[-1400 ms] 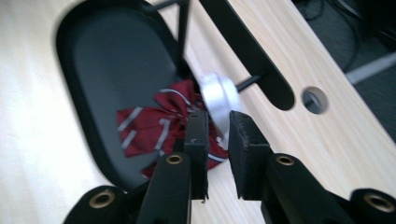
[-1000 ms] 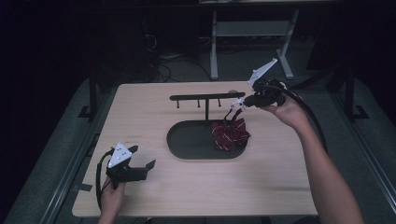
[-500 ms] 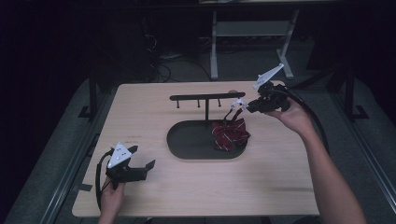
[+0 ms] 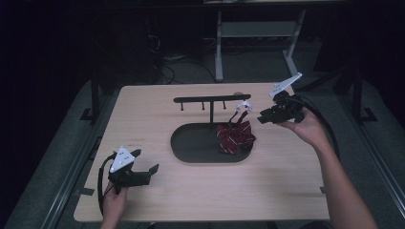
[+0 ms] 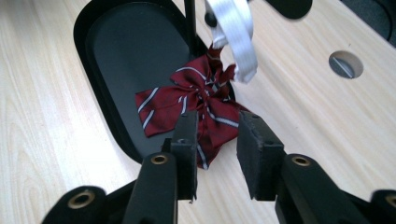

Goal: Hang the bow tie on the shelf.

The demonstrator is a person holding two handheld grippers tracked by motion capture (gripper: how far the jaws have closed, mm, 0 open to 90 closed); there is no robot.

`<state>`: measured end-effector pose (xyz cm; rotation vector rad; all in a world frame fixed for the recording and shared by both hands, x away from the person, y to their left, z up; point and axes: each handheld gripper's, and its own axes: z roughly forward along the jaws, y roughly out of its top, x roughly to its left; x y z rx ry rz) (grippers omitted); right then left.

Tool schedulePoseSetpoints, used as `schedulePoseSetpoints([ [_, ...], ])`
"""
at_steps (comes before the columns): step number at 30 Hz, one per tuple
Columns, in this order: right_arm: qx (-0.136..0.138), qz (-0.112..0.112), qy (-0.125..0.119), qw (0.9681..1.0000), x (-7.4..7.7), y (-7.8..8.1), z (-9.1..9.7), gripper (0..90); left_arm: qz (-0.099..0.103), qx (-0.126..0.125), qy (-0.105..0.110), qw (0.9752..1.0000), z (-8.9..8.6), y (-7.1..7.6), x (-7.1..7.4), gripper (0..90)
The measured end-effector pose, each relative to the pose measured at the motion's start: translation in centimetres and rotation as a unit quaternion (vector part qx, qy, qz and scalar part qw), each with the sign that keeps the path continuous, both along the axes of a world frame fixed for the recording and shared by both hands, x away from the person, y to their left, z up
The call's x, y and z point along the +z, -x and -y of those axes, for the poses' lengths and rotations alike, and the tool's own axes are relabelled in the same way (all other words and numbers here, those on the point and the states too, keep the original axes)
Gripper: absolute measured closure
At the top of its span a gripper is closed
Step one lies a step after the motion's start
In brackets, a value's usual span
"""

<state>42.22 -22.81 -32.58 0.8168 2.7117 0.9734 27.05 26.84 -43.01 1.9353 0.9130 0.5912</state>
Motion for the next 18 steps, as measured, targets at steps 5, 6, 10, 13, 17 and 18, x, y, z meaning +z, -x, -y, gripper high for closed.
schedulePoseSetpoints([
  [5,-0.006,-0.006,-0.009,0.9999,-0.5,0.2,0.6,64.9,-0.001,0.001,0.000,1.0000,0.0,-0.1,-0.1,13.0],
  [6,-0.009,-0.009,-0.011,0.9999,-0.7,0.3,0.8,64.3,-0.001,-0.001,-0.002,1.0000,0.0,-0.1,-0.1,13.0],
  [10,-0.012,-0.015,-0.013,0.9997,-1.0,0.5,1.0,63.5,-0.001,0.001,0.000,1.0000,0.0,0.0,0.0,13.0],
  [13,-0.013,-0.019,-0.013,0.9997,-1.3,0.6,1.2,62.7,-0.002,0.001,0.000,1.0000,0.0,-0.1,-0.1,13.0],
  [17,-0.012,-0.018,-0.015,0.9996,-1.6,0.7,1.3,61.8,-0.001,0.001,0.000,1.0000,0.0,0.0,-0.1,13.0],
  [18,-0.014,-0.021,-0.015,0.9996,-1.6,0.8,1.4,61.7,-0.001,0.001,0.001,1.0000,0.0,-0.1,-0.1,13.0],
])
